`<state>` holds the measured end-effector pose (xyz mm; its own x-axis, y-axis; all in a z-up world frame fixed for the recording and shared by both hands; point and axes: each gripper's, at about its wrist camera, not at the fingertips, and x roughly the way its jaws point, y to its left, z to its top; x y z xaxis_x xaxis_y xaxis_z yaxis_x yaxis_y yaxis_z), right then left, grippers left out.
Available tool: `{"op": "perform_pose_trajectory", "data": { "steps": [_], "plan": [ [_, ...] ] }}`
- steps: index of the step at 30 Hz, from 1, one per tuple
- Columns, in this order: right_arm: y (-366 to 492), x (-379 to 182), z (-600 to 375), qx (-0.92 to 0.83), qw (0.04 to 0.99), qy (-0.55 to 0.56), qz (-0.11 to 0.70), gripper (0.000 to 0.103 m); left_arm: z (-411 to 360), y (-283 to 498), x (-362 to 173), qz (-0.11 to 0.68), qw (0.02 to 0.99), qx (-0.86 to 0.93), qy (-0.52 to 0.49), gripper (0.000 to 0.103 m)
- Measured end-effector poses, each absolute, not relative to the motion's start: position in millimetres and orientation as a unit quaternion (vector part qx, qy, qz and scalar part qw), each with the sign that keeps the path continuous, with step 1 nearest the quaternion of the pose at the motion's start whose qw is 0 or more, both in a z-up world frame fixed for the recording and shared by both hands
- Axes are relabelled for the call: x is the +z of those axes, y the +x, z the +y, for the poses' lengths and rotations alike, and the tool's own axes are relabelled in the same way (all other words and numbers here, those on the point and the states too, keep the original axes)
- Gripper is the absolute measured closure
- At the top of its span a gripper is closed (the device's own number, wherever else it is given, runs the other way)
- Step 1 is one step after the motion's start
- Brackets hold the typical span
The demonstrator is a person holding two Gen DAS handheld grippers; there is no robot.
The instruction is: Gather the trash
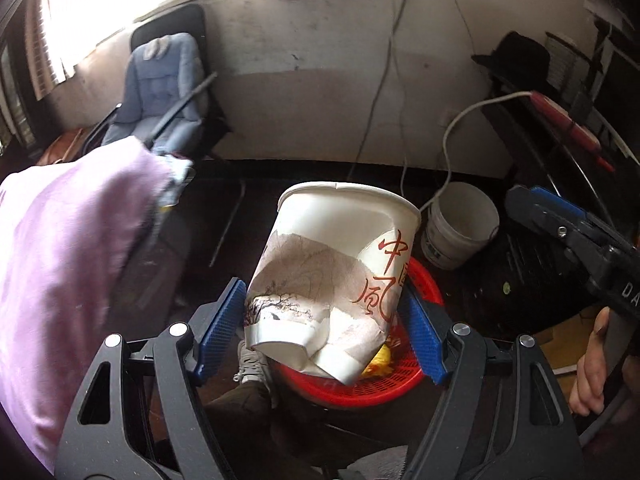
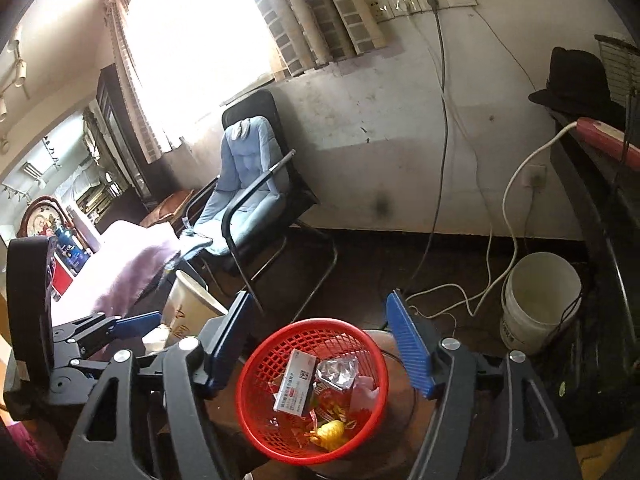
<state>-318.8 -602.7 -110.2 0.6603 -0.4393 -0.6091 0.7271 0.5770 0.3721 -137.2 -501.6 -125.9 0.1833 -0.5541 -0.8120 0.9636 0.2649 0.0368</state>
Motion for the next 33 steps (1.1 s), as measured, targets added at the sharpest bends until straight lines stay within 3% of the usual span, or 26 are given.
{"op": "perform_pose_trajectory", "data": {
  "steps": [11, 21, 33],
  "plan": [
    [-321.2, -118.7, -605.1, -0.334, 0.851, 0.332, 0.23, 0.032, -507.3, -136.9, -160.7, 0.388, 0.693, -0.524, 0.309, 0.016],
    [-304.7, -102.7, -589.5, -0.321, 0.86, 0.317, 0.239, 0.03, -477.5, -116.2, -128.5, 0.368, 0.733, -0.502, 0.276, 0.015],
    [-285.3, -45.8, -537.7, -0.334, 0.878, 0.251, 0.234, 0.024, -419.0, -101.5, -75.6, 0.318, 0.774, -0.502, 0.22, 0.015]
  ]
}}
